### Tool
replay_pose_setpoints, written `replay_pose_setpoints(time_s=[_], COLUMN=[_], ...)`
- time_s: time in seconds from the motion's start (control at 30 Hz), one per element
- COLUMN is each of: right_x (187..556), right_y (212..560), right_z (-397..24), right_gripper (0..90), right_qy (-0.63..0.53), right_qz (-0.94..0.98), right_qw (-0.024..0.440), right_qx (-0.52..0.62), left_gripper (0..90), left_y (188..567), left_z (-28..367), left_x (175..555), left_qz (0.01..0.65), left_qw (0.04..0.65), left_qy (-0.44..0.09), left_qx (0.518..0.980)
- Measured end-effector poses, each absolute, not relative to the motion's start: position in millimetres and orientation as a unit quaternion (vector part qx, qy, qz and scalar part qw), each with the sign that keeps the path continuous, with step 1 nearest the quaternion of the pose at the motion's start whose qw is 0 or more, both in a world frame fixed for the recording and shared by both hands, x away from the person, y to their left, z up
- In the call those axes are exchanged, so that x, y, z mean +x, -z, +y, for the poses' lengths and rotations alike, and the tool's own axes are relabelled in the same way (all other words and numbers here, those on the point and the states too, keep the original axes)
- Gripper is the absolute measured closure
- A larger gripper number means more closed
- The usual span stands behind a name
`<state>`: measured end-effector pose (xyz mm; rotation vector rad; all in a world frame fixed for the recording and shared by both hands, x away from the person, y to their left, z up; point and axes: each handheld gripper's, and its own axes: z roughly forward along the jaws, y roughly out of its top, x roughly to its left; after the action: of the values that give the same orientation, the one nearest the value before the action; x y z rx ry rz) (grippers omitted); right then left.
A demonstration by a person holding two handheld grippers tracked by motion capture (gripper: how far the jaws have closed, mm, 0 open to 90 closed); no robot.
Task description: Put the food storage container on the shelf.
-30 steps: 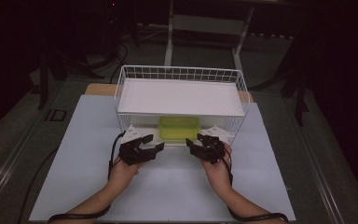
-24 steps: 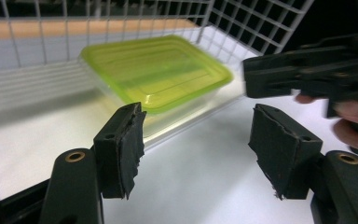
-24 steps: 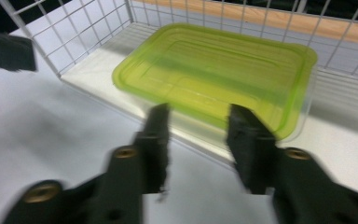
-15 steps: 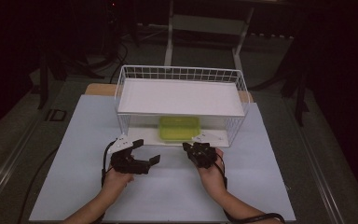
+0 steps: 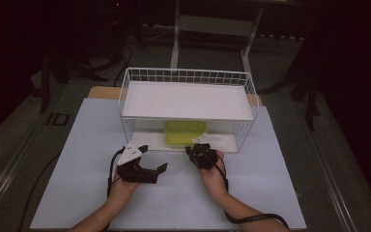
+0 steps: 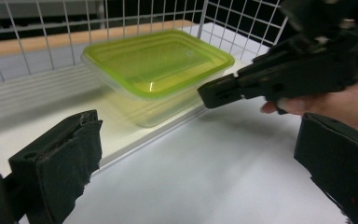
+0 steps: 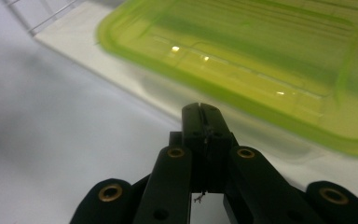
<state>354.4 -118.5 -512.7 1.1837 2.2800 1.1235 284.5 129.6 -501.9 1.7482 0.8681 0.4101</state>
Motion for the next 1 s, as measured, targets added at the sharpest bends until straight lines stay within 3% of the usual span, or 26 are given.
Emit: replay_pose_setpoints(time_s=[1.0], right_x=[395.1], right_y=[514.9], right_z=[-106.3], right_gripper=[89.8], right_qy=[-0.404], right_qz=[0.781], right_qw=[0.193], right_qx=[0.435], left_gripper=[1.4], left_y=[510.7], left_z=[130.7], left_x=[284.1], left_qz=[0.365], left_qw=[0.546], left_qy=[-0.169], left_qx=[0.735])
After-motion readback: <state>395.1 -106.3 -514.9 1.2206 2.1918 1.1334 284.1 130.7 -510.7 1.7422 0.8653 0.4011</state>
